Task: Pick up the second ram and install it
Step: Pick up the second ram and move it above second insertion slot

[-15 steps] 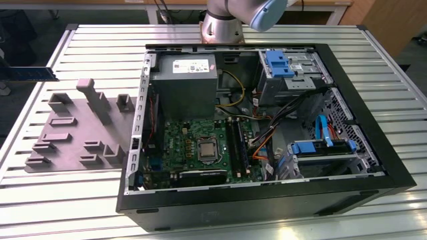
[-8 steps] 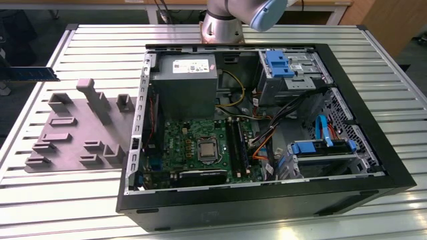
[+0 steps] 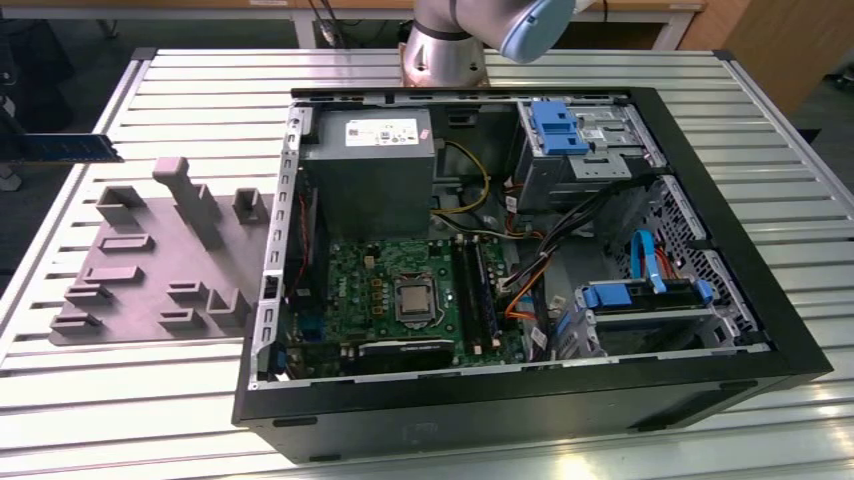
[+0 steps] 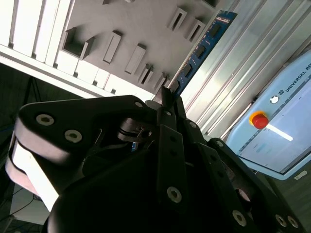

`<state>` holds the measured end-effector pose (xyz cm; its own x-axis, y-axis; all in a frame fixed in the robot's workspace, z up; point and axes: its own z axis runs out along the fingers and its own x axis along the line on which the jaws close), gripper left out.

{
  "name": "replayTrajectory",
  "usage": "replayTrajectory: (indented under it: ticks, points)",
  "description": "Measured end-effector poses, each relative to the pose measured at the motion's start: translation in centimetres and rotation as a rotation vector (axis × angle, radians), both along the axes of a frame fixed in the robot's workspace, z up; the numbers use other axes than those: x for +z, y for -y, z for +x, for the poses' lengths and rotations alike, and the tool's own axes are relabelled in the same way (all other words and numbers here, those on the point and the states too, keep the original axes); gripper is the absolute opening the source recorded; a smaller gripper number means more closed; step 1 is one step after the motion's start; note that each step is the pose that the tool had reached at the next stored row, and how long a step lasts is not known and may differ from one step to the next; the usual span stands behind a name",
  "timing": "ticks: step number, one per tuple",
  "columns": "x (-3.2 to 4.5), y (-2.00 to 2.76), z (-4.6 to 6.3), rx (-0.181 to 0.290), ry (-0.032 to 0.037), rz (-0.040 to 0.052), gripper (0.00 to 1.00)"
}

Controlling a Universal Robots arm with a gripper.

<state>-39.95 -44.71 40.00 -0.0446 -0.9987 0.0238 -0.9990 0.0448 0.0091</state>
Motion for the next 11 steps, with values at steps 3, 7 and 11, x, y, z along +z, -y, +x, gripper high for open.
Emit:
replayTrajectory:
  ticks: [3,7,11]
  points:
    - [0.00,0.00,0.13,0.000,-0.0001,0.0000,0.14]
    - [0.00,0.00,0.28,0.000,-0.0001,0.0000,0.14]
    - [0.00,0.00,0.43,0.000,-0.0001,0.0000,0.14]
